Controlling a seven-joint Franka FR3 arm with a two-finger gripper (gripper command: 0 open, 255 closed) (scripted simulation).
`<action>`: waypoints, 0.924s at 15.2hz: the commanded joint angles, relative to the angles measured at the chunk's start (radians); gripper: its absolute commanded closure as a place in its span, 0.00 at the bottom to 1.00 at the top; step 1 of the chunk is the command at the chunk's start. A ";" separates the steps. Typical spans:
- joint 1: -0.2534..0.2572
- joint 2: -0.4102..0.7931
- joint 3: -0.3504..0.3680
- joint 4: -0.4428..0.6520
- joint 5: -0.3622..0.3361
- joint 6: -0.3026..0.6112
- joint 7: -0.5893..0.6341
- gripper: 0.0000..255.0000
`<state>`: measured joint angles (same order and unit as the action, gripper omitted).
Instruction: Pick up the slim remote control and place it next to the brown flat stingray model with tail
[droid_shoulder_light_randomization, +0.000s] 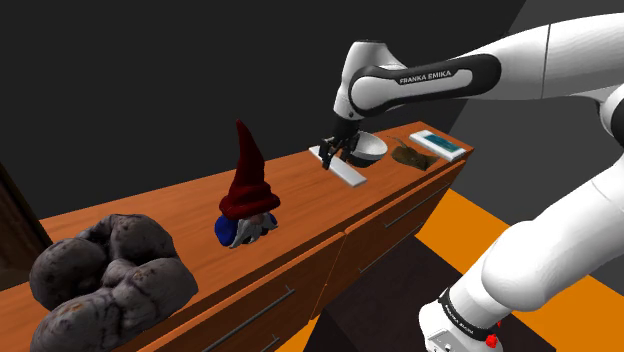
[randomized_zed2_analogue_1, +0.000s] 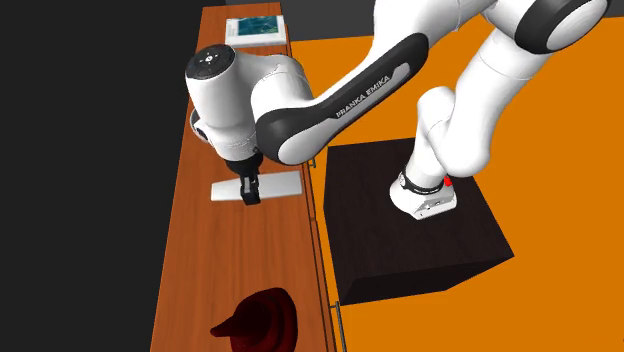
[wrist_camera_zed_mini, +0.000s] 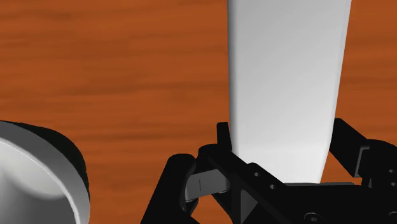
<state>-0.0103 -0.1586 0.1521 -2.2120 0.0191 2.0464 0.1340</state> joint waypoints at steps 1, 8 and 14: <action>-0.016 -0.017 -0.022 -0.010 -0.002 -0.007 -0.038 1.00; -0.092 -0.066 -0.130 -0.061 -0.023 -0.005 -0.210 1.00; -0.159 -0.067 -0.224 -0.061 -0.048 -0.004 -0.357 1.00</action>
<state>-0.1599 -0.2320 -0.0587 -2.2746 -0.0255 2.0370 -0.2006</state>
